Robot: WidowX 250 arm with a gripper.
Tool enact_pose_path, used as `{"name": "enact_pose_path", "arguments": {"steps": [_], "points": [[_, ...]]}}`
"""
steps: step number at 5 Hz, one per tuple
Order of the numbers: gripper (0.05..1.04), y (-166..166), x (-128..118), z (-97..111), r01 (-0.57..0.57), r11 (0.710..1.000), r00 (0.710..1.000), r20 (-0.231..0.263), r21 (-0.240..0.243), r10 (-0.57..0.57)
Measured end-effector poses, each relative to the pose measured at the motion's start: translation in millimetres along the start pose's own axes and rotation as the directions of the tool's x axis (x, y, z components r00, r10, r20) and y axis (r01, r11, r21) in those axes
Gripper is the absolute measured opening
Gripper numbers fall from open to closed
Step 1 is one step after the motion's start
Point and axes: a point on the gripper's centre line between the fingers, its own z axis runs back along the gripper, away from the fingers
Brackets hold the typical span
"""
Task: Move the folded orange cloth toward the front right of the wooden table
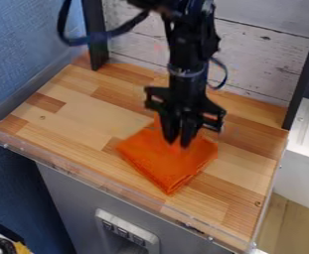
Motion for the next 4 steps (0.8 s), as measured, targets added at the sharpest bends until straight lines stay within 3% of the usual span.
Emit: {"name": "enact_pose_path", "arguments": {"steps": [1,2,4], "points": [[0.761,-2,21,23,0.004,1.0,1.0,0.029,-0.003,-0.004],[0.991,-4,38,31,0.015,1.0,1.0,0.023,-0.003,-0.015],[0.999,-2,61,30,0.008,1.0,1.0,0.006,-0.003,-0.008]]}}
